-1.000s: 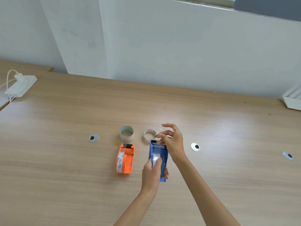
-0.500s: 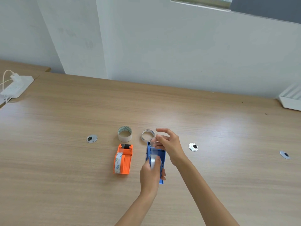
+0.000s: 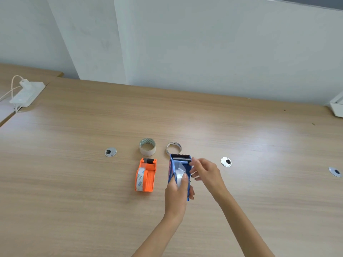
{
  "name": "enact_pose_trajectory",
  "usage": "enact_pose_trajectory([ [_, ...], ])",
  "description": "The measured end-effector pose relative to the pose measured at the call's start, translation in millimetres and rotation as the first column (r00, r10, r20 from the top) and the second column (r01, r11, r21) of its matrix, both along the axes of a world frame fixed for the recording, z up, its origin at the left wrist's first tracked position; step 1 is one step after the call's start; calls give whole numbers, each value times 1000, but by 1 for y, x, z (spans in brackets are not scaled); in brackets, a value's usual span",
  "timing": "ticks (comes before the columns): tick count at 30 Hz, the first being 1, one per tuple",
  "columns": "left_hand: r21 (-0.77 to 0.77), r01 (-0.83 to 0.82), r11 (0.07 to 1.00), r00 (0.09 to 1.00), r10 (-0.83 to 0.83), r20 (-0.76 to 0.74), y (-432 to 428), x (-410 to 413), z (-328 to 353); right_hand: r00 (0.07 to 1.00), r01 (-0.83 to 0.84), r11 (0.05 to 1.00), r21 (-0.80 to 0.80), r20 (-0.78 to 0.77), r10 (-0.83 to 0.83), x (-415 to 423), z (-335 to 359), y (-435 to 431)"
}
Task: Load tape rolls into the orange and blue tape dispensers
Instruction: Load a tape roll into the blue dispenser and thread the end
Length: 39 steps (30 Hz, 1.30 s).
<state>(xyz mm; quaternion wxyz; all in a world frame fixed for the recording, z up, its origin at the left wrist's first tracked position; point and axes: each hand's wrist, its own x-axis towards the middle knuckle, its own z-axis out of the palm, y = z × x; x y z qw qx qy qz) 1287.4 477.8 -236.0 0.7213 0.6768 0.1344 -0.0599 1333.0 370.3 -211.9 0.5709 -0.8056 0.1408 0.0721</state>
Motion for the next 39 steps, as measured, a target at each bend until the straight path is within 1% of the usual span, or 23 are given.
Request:
enact_pose_trajectory([
  [2, 4, 4, 1000, 1000, -4, 3, -1, 0, -1, 995, -85, 996, -7, -53, 84, -11, -6, 3],
  [4, 19, 10, 1000, 1000, -10, -5, -1, 0, -1, 988, -137, 990, 39, -60, 139, -17, -8, 5],
  [7, 77, 29, 997, 999, -30, 23, 1, -2, -6, 988, -146, 982, 116, -35, 151, -18, -2, 4],
  [12, 185, 79, 979, 997, -83, 13, 3, -4, -12, 984, -169, 982, 86, -32, 173, -12, 6, 2],
  [15, 194, 83, 977, 997, -83, -9, 1, -3, -10, 976, -211, 963, 165, -27, 218, -13, 8, 6],
  [18, 169, 67, 983, 998, -69, 5, 0, -3, -8, 989, -145, 965, 217, 13, 145, -13, 5, 8],
  [22, 141, 90, 986, 995, -95, 32, 3, -3, -6, 995, -73, 982, 172, 86, 58, -6, 5, 12],
  [26, 100, 142, 985, 989, -146, 39, 2, -9, -3, 986, 28, 977, 212, 156, -63, 8, 8, 13],
  [27, 68, 150, 986, 988, -152, 40, 2, -10, -2, 985, 33, 977, 210, 161, -68, 12, 9, 12],
  [29, 4, 154, 988, 987, -154, 54, 3, -11, 0, 985, 12, 984, 181, 165, -42, 17, 11, 13],
  [30, -4, 156, 988, 986, -155, 60, 4, -10, 1, 984, 10, 988, 156, 175, -38, 18, 11, 14],
  [33, 18, 133, 991, 989, -134, 69, 6, -7, 2, 969, 48, 997, 66, 241, -63, 16, 10, 15],
  [34, 23, 118, 993, 990, -120, 73, 5, -6, 3, 964, 61, 996, 59, 256, -74, 13, 9, 16],
  [36, 25, 84, 996, 994, -86, 74, 4, -6, 4, 958, 87, 991, 104, 265, -112, 7, 8, 18],
  [38, 13, 58, 998, 996, -59, 74, 3, -5, 4, 958, 117, 966, 233, 230, -172, 0, 7, 21],
  [39, 18, 52, 999, 995, -53, 80, 3, -5, 4, 958, 151, 939, 310, 188, -216, -3, 7, 21],
])
